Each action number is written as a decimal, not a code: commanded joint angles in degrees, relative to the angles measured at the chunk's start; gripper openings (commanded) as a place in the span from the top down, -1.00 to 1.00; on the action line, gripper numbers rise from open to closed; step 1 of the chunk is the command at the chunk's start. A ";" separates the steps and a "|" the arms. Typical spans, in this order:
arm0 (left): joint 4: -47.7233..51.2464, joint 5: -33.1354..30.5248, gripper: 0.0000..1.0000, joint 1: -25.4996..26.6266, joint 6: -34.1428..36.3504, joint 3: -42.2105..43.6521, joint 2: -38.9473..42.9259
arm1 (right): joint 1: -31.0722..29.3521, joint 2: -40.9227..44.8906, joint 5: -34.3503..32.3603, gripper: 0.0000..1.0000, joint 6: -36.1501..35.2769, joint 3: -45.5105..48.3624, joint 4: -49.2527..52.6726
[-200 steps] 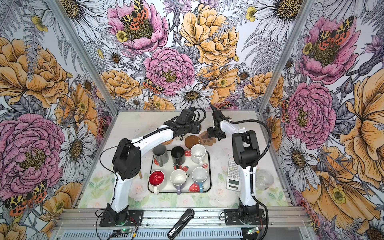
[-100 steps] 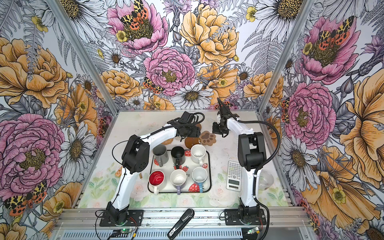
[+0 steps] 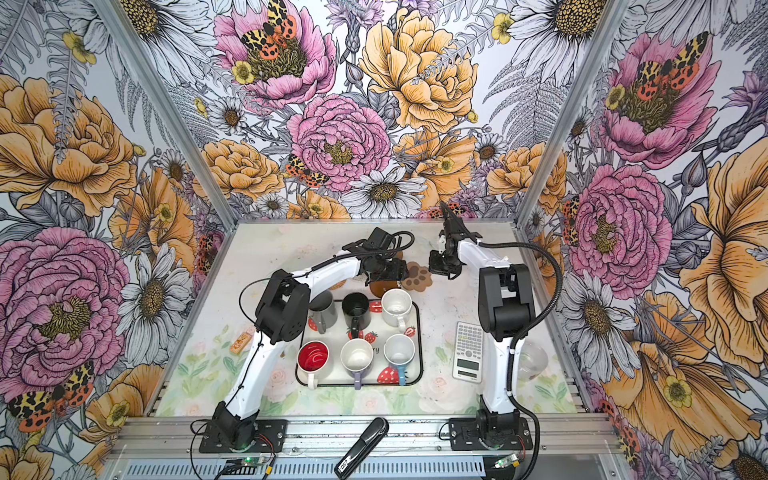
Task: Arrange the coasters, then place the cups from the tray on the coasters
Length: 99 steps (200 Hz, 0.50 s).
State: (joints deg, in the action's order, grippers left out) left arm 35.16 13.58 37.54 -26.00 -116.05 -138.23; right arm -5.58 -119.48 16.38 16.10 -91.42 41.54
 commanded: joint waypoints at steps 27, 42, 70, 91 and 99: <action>0.00 5.07 -0.47 1.16 -2.10 -3.92 -4.43 | 0.58 0.46 1.19 0.80 1.04 1.35 -0.98; 0.00 6.08 -0.46 1.38 -2.63 -4.98 -5.56 | 0.83 0.56 1.44 0.79 1.14 1.80 -1.11; -0.06 7.61 -0.46 1.91 -3.50 -7.58 -8.01 | 1.11 0.52 1.72 0.78 1.34 2.43 -1.37; -0.09 9.03 -0.45 2.19 -4.56 -10.19 -10.20 | 1.28 0.48 1.90 0.77 1.43 2.76 -1.59; -0.09 9.46 -0.44 2.35 -4.92 -11.33 -11.02 | 1.38 0.41 1.90 0.77 1.39 2.82 -1.64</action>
State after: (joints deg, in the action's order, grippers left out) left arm 33.69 19.86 38.87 -28.64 -125.25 -144.81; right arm -4.78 -119.48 17.45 16.97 -89.08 41.15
